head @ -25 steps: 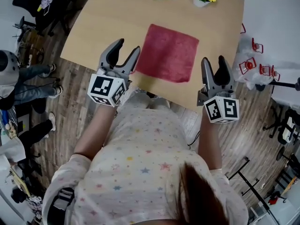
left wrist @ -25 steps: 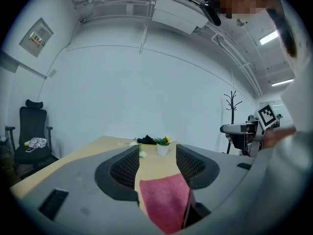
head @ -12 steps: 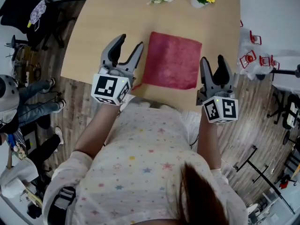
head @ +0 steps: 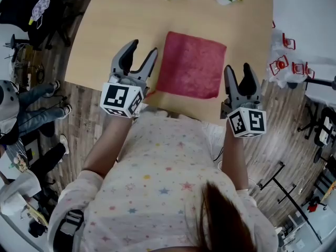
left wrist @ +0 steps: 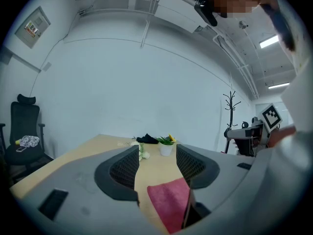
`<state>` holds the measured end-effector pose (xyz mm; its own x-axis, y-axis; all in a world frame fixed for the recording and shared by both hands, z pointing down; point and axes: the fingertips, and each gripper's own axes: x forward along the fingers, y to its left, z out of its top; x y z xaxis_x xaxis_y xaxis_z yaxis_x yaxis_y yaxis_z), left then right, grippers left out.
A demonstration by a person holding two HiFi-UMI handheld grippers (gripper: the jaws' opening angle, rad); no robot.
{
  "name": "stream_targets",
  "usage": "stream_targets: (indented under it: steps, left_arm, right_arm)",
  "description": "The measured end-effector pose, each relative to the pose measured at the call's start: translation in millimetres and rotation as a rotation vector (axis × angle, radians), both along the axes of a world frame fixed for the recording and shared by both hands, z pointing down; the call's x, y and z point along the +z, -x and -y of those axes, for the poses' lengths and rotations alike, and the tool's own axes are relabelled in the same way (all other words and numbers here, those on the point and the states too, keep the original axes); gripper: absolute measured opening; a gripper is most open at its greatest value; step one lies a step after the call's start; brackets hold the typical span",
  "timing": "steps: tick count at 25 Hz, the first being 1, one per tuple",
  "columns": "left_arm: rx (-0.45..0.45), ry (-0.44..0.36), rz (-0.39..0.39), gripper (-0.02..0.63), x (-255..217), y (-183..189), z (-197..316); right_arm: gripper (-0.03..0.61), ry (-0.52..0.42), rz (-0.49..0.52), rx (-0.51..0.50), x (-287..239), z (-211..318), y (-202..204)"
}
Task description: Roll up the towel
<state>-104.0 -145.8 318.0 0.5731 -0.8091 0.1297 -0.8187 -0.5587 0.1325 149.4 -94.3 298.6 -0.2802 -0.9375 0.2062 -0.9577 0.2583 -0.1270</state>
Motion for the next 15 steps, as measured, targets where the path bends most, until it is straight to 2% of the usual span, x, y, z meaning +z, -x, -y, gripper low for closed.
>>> stream_targets:
  steps: [9,15]
  left_arm:
    - [-0.020,0.085,0.006,0.216,36.8,-9.1,-19.9]
    - [0.018,0.164,0.014,0.216,72.1,-17.3,-41.9]
  right_arm:
    - [0.262,0.123,0.021,-0.029,46.8,-16.4,-9.4]
    - [0.244,0.222,0.026,-0.042,85.7,-36.1,-15.9]
